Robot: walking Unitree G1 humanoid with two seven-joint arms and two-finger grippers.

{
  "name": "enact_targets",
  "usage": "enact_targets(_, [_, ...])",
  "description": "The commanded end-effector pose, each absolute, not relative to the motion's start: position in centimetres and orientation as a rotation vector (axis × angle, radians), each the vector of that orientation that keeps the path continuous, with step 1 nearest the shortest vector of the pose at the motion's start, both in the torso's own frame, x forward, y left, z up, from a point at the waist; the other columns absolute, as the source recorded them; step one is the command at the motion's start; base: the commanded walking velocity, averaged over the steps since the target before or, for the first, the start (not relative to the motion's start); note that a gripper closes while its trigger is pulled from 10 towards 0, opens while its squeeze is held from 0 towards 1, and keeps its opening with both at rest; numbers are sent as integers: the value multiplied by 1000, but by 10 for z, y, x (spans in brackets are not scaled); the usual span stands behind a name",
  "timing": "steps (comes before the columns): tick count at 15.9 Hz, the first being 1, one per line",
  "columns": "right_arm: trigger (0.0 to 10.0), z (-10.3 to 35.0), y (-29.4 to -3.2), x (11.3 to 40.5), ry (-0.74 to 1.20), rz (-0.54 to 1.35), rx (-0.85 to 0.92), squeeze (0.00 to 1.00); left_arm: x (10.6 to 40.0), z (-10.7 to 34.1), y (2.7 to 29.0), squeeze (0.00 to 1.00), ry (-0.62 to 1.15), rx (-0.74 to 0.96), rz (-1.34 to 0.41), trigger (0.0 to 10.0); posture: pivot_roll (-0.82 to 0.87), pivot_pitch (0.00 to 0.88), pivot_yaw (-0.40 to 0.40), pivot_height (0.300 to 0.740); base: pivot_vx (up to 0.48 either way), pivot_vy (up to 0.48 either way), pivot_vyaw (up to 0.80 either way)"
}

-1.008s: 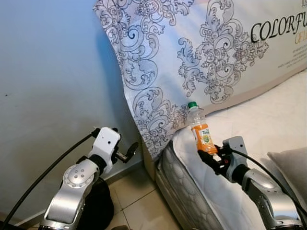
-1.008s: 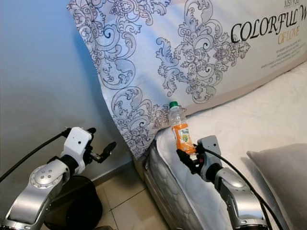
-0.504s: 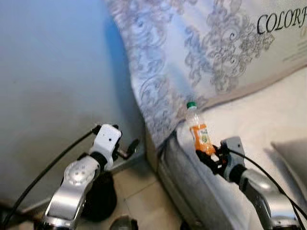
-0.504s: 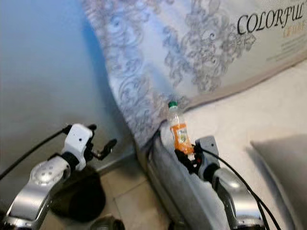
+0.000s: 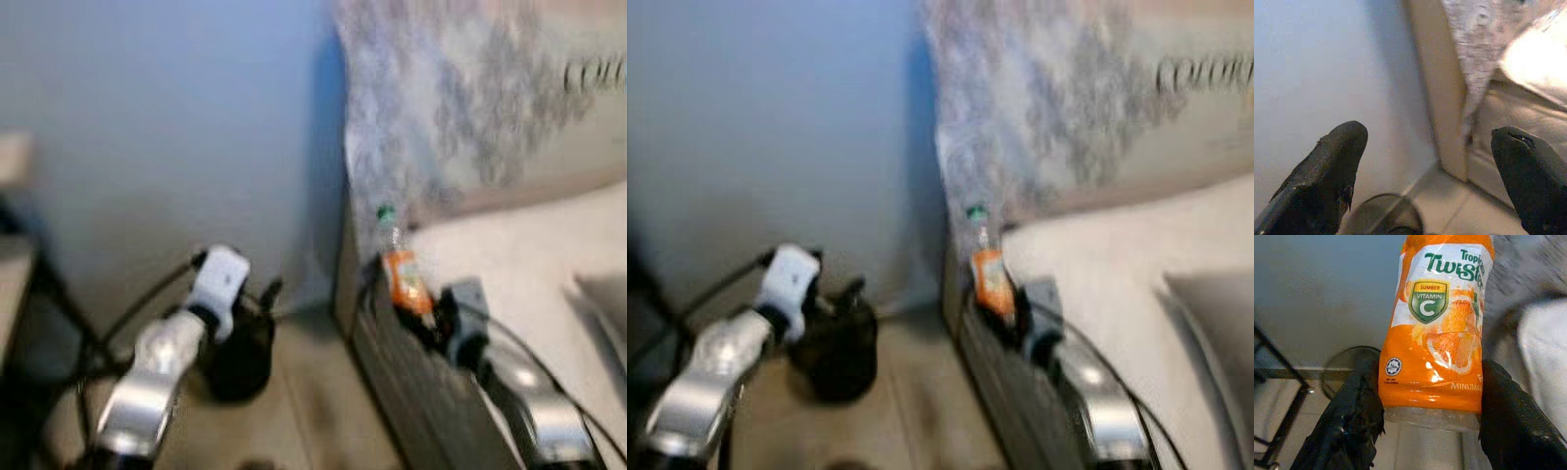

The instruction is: Clean up the room

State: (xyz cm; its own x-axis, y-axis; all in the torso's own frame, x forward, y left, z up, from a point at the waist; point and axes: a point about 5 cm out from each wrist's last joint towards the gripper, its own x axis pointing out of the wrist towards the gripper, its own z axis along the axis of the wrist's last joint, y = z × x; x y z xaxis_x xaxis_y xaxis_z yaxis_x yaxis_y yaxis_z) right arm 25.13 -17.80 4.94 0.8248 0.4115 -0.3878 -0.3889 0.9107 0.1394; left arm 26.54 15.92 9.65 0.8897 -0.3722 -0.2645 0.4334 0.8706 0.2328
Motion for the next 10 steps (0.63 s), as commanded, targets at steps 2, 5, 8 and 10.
enact_targets(2, [10000,55,-175,259,392,399,58,0,267,93,160,820,221,303,-388,10000,52,0,30,740,0,0,800])
enact_targets(5, [10000,53,-171,262,379,354,81,0,270,90,161,737,250,309,-356,10000,52,0,31,740,0,0,800])
enact_targets(8, [10000,53,-167,266,357,294,85,0,275,90,165,718,250,296,-306,10000,48,0,37,740,0,0,533])
enact_targets(10, [10000,54,-164,269,339,252,71,0,277,90,167,722,238,341,-287,10000,48,0,39,740,0,0,0])
